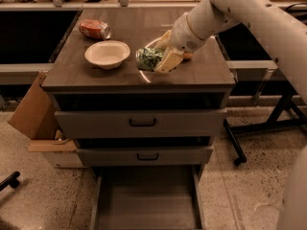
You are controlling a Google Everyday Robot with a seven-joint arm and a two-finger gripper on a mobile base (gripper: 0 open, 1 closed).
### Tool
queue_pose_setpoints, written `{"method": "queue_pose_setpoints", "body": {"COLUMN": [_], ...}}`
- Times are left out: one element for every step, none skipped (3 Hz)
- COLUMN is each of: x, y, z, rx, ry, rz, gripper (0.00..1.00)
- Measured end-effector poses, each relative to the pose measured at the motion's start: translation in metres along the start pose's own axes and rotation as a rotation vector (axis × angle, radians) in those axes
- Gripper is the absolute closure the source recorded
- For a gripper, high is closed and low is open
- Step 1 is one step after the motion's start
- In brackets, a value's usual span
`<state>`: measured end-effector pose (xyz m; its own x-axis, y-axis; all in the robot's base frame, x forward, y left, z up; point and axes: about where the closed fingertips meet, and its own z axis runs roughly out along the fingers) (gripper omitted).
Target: Pick green can from bottom drawer and place on counter
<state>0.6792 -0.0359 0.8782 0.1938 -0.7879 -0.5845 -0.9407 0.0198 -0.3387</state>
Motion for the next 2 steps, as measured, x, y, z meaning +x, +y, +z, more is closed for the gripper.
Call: {"method": "queue_pose_setpoints", "body": {"x": [0.0039,0.0067], "y": [-0.0130,-0.0198], "z": [0.0061,0.0100], "rx": [0.015,0.020], "ry": [0.028,0.040], "rz": [0.011,0.020], "gripper": [0.78,0.55]}}
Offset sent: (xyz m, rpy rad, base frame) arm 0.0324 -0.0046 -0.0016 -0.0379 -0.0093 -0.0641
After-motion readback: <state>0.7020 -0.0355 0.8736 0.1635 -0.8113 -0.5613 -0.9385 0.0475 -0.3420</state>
